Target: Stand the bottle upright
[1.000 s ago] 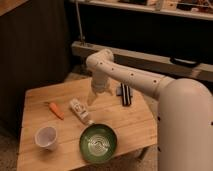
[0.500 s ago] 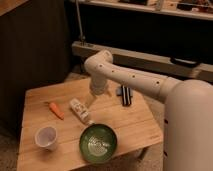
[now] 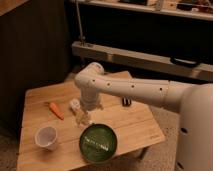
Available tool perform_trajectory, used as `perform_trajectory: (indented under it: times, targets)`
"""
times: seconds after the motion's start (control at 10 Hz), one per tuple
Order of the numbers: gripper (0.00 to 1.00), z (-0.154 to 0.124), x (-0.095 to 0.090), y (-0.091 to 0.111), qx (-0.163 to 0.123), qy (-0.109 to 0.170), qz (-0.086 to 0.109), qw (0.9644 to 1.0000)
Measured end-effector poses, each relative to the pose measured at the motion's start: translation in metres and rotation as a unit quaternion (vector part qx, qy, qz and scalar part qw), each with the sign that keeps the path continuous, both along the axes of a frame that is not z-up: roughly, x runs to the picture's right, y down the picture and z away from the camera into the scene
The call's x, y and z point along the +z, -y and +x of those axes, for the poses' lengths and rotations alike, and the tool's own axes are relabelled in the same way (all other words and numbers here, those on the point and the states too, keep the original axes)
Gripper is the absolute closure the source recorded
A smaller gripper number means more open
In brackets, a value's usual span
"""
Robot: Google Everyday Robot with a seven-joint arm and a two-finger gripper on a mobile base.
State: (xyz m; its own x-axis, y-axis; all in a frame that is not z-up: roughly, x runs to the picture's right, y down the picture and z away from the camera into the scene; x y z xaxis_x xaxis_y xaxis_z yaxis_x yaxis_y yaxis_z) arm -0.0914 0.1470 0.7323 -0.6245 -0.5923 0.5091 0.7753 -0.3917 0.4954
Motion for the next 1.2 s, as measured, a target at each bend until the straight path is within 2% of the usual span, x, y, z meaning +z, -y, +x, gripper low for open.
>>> perform_trajectory:
  times: [0.2, 0.5, 0.7, 0.9, 1.2]
  targets:
    - [0.20, -0.005, 0.007, -0.015, -0.014, -0.015, -0.011, 0.9997]
    - [0.20, 0.008, 0.028, -0.015, -0.019, -0.042, -0.014, 0.9988]
    - [0.20, 0.019, 0.041, -0.022, -0.015, -0.057, -0.025, 0.9980]
    - [0.20, 0.029, 0.052, -0.025, -0.006, -0.057, -0.039, 0.9976]
    - [0.20, 0.025, 0.069, -0.025, -0.003, -0.050, -0.053, 0.9973]
